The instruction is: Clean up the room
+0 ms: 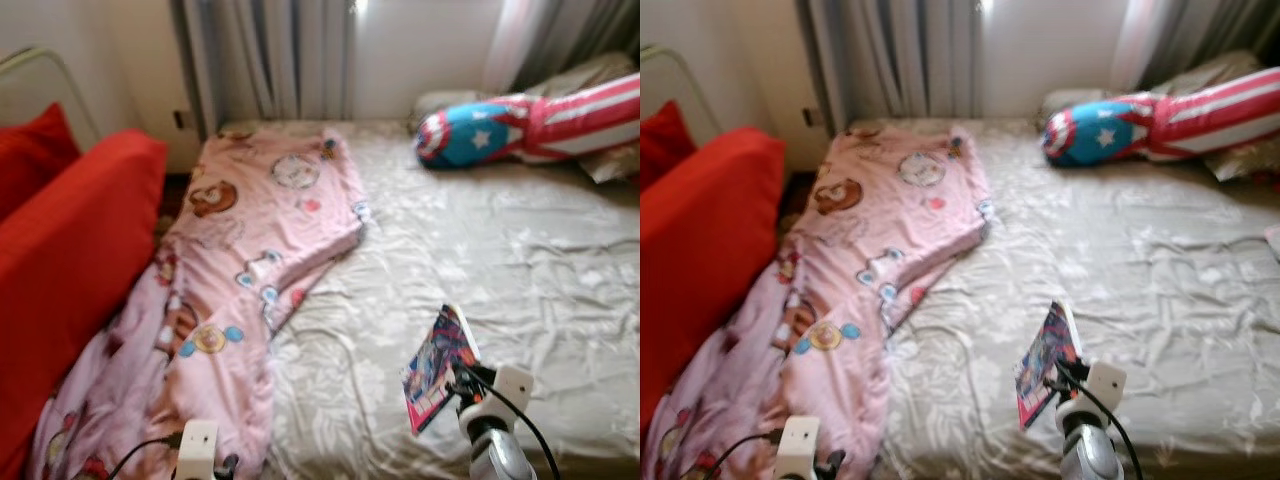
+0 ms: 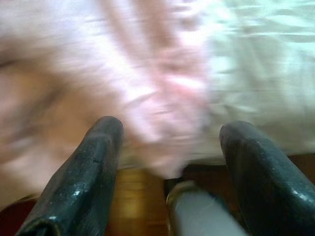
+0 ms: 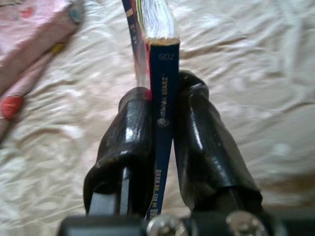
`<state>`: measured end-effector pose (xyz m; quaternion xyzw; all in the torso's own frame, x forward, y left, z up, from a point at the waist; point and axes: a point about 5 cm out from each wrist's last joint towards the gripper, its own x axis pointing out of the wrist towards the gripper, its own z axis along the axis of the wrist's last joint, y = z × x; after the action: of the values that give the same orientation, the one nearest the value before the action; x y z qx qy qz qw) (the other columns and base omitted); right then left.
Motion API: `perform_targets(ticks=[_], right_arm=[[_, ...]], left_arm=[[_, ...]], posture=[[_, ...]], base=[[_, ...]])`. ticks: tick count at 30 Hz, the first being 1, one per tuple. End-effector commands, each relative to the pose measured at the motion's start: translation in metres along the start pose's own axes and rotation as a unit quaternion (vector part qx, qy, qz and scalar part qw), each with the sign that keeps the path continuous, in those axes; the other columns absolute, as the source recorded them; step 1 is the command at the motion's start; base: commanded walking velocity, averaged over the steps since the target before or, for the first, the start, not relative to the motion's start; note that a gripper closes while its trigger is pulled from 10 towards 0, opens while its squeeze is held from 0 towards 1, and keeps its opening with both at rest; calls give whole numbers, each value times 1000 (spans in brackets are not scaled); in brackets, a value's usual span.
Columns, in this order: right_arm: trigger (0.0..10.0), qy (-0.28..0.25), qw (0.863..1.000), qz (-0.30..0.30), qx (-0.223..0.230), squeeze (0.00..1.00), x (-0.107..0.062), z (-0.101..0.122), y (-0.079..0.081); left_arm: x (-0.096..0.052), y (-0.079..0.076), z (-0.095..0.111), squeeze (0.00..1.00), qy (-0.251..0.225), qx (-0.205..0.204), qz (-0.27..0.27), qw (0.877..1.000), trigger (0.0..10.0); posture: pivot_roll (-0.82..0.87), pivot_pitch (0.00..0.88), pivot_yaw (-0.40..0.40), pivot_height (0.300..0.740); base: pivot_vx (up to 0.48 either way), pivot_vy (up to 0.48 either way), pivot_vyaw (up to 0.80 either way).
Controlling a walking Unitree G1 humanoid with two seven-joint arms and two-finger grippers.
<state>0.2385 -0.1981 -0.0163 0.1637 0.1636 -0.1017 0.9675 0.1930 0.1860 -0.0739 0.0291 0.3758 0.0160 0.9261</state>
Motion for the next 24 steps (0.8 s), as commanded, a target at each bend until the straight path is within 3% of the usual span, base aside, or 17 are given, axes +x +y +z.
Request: perform_targets(ticks=[1, 24], right_arm=[[10000, -16, 1000, 1, 2, 0, 1, 4, 3], [10000, -21, 1000, 4, 5, 0, 2, 5, 7]], left_arm=[[-1, 4, -5, 0, 10, 10, 3, 1000, 10000], [-2, 4, -5, 0, 12, 14, 3, 1000, 10000]], posture=[[-48, 0, -44, 740], [-43, 0, -38, 740]], base=[[0, -461, -600], [0, -458, -26]])
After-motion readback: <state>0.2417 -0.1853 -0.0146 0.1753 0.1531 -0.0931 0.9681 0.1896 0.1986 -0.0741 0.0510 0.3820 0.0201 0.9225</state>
